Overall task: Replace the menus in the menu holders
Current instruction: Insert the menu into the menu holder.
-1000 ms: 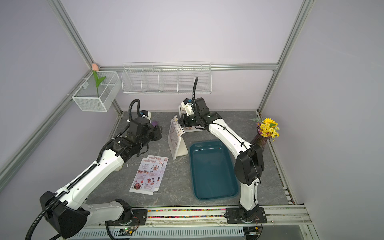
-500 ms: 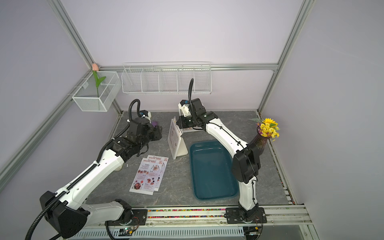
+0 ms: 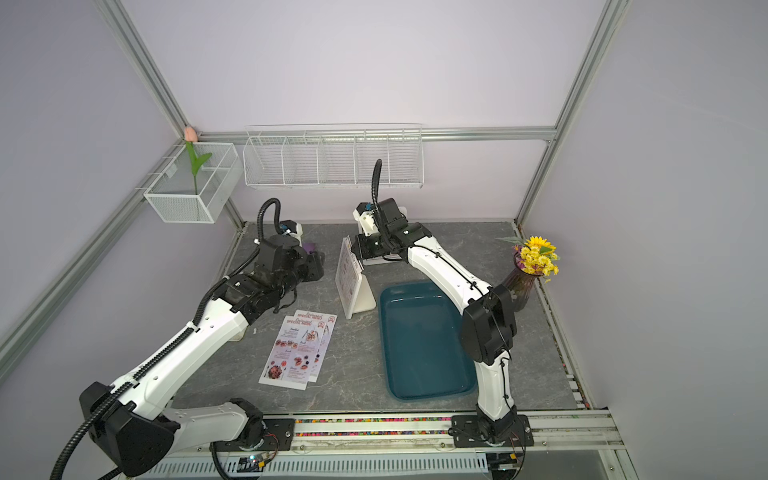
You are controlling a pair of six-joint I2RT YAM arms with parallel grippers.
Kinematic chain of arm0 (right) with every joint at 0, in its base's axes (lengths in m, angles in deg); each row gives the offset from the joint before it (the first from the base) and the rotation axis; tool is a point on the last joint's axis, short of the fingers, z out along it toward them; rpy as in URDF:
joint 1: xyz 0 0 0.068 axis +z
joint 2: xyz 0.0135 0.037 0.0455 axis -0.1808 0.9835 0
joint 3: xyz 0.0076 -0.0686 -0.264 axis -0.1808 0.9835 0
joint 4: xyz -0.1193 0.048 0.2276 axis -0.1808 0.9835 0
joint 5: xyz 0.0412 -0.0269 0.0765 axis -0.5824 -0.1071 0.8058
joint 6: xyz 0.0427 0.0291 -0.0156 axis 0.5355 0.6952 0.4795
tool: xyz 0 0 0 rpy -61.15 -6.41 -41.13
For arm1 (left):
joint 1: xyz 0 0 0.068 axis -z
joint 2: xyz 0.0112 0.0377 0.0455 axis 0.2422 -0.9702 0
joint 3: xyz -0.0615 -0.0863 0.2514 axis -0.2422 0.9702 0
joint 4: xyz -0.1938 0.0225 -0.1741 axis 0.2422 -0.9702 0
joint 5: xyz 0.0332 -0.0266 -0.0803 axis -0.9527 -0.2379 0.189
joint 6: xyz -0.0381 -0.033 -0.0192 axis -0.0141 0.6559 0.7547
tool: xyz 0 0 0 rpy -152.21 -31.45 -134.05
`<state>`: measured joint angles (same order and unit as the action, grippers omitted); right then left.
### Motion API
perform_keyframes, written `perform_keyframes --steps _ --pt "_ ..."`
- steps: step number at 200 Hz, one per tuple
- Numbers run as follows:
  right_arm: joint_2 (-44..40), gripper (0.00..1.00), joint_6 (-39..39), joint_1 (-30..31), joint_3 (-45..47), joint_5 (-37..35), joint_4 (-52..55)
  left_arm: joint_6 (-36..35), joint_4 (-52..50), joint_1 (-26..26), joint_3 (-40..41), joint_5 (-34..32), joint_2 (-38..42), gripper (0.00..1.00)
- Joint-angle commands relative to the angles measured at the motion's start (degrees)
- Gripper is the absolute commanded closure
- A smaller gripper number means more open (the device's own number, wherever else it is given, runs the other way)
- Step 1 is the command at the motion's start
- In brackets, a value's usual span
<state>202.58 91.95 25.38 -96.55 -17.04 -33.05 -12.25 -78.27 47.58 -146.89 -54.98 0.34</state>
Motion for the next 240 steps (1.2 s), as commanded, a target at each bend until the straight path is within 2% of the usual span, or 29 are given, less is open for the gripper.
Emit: perform_keyframes --steps 1,99,126,140,167,198,240 --pt "0.7 0.93 -1.0 0.6 -0.7 0.2 1.0 0.1 -0.4 0.3 0.5 -0.8 0.6 0.44" --pt "1.0 0.91 -0.9 1.0 0.7 0.9 1.4 0.4 -0.2 0.3 1.0 -0.7 0.7 0.44" --pt "0.6 0.87 -0.8 1.0 0.7 1.0 1.4 0.4 -0.2 0.3 1.1 -0.7 0.8 0.44" --pt "0.5 0.79 -0.7 0.7 0.6 1.0 1.5 0.5 -0.2 0.3 1.1 -0.7 0.7 0.44" --pt "-0.9 0.71 0.8 -0.2 1.6 2.3 -0.7 0.4 -0.3 0.3 1.1 -0.8 1.0 0.44" --pt "-2.4 0.71 1.0 -1.1 1.9 1.9 -1.2 0.4 -0.4 0.3 1.1 -1.0 1.1 0.44" --pt "-2.9 0.81 1.0 -1.5 3.1 2.3 -1.5 0.5 -0.1 0.4 1.1 -0.7 0.9 0.44"
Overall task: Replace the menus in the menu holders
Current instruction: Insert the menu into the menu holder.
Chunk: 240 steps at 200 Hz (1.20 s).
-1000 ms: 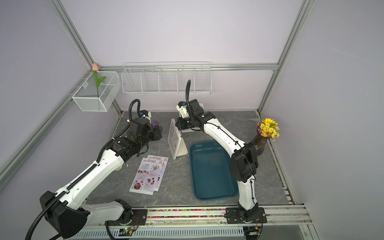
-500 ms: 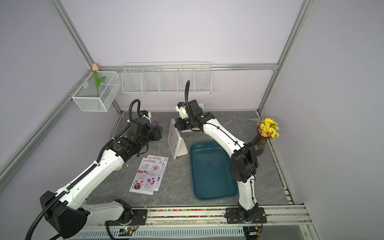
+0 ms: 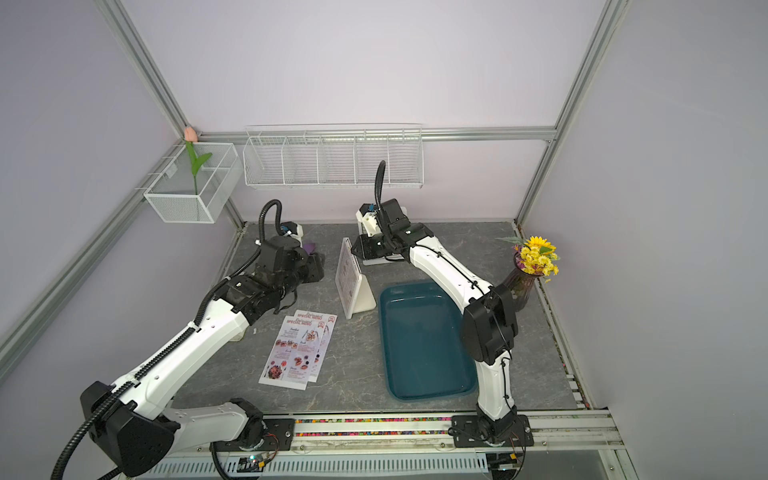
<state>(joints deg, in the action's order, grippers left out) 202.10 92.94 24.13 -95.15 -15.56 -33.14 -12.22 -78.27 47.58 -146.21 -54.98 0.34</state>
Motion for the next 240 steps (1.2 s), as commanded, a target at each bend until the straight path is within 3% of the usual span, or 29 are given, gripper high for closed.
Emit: perform_keyframes --steps 1,64,134,240 --pt "-2.4 0.81 0.0 -0.2 1.8 0.8 -1.4 0.4 -0.1 0.3 0.5 -0.7 0.9 0.44" --pt "-2.0 0.89 0.4 -0.2 2.6 2.6 -2.2 0.4 -0.1 0.3 0.3 -0.6 0.4 0.44" --pt "-3.3 0.82 1.8 -0.2 3.0 3.5 -4.1 0.5 0.0 0.3 0.4 -0.5 0.4 0.44" --pt "-2.4 0.91 2.1 -0.1 2.9 4.8 -4.2 0.4 -0.1 0.3 0.3 -0.6 0.5 0.44"
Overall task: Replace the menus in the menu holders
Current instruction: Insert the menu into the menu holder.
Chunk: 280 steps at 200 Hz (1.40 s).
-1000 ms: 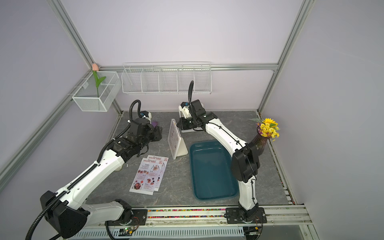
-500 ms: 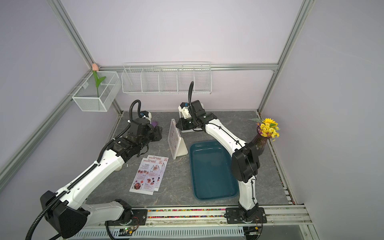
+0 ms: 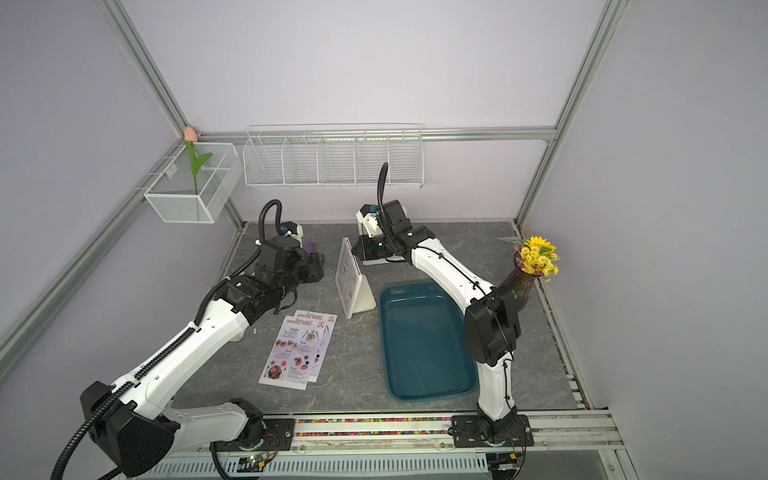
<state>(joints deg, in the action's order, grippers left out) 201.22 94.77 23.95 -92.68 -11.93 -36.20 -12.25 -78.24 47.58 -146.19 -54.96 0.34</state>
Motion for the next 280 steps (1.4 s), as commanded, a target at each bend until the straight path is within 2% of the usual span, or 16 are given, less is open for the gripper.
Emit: perform_keyframes --steps 1,280 --pt "-1.5 0.91 0.3 0.1 0.5 1.2 -1.2 0.4 -0.1 0.3 0.3 -0.6 0.5 0.44" --pt "2.6 0.92 0.1 0.9 -2.0 1.9 -0.2 0.3 0.0 0.3 0.8 -1.1 0.8 0.44"
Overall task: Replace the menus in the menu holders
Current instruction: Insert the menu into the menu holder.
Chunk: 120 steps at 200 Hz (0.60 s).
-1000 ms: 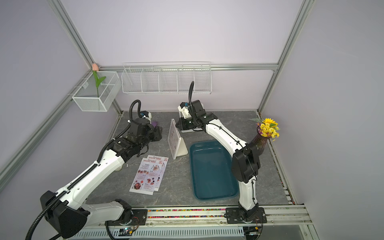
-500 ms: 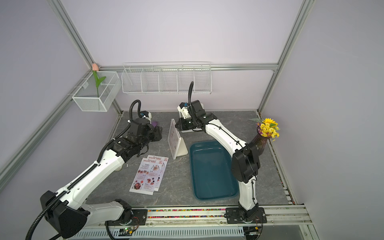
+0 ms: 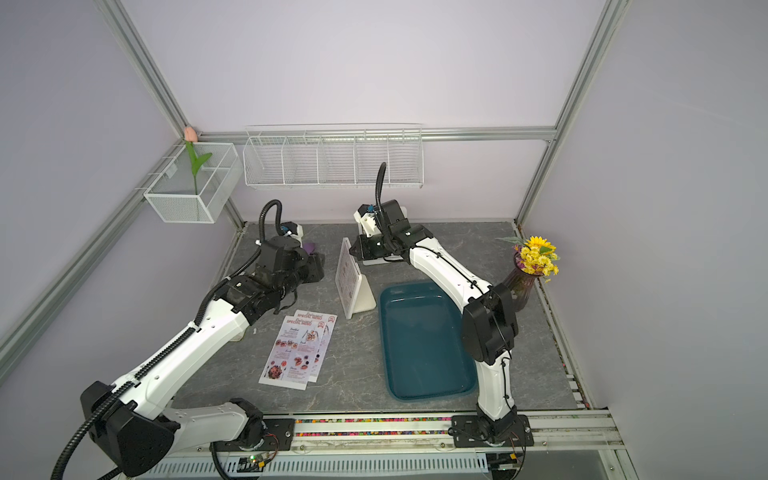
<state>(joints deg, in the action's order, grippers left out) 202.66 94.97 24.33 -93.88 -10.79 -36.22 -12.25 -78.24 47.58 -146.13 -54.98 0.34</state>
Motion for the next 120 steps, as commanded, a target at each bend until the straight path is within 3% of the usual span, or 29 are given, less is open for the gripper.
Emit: perform_keyframes --steps 1,68,105,120 --pt "1.1 0.92 -0.2 0.6 -0.8 0.8 -0.2 0.3 0.0 0.3 0.7 -1.1 0.8 0.44" --pt "0.3 0.92 -0.3 0.4 -0.8 0.4 -0.1 0.3 0.2 0.2 0.7 -1.1 0.7 0.44" --pt "-2.2 0.88 -0.2 -0.2 -0.1 0.2 -0.5 0.4 0.0 0.3 0.7 -1.2 1.0 0.44" --pt "-3.5 0.82 -0.4 -0.3 1.0 -0.2 -0.7 0.4 -0.1 0.3 0.6 -1.3 1.1 0.44"
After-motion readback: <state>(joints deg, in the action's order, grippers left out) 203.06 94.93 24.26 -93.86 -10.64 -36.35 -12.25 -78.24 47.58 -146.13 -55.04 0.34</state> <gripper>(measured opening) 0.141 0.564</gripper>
